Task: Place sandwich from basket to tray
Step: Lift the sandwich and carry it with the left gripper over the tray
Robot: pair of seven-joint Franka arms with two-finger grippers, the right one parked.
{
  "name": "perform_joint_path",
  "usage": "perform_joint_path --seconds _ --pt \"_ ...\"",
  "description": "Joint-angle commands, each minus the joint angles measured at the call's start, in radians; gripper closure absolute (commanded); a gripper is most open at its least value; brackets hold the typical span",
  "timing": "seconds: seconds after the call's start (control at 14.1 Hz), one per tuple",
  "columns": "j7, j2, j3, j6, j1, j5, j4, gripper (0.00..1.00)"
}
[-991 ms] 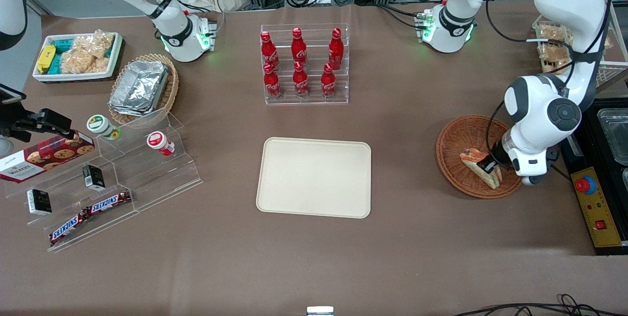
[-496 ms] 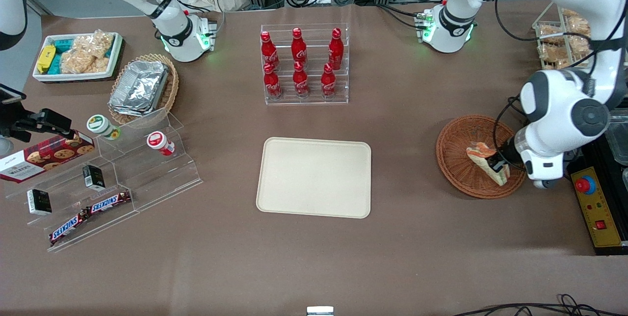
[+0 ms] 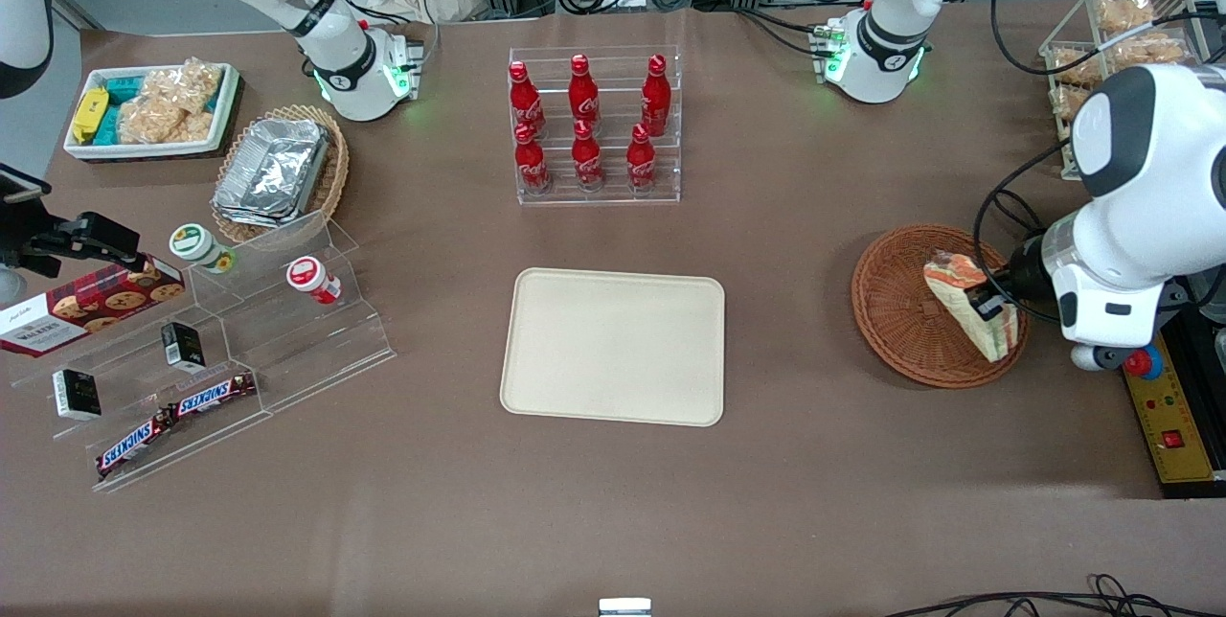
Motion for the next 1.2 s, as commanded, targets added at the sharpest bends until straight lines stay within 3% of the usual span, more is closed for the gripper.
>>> perform_joint_path --seconds 0.0,0.35,0.5,0.71,0.99,1.13 --pt "0.013 0.068 -0.090 -0.036 0.001 0.004 0.107 1.00" --pt "0.010 0.245 -0.253 -0.017 -0.046 0.039 0.190 1.00" --pt "-0.025 0.312 -0.252 0.034 -0.163 0.099 0.190 1.00" --pt "-0.068 0.410 -0.251 0.174 -0.237 0.103 0.190 1.00" --pt "-0.053 0.477 -0.251 0.236 -0.283 0.119 0.186 1.00" --pt "-0.053 0.507 -0.251 0.259 -0.284 0.186 0.183 1.00"
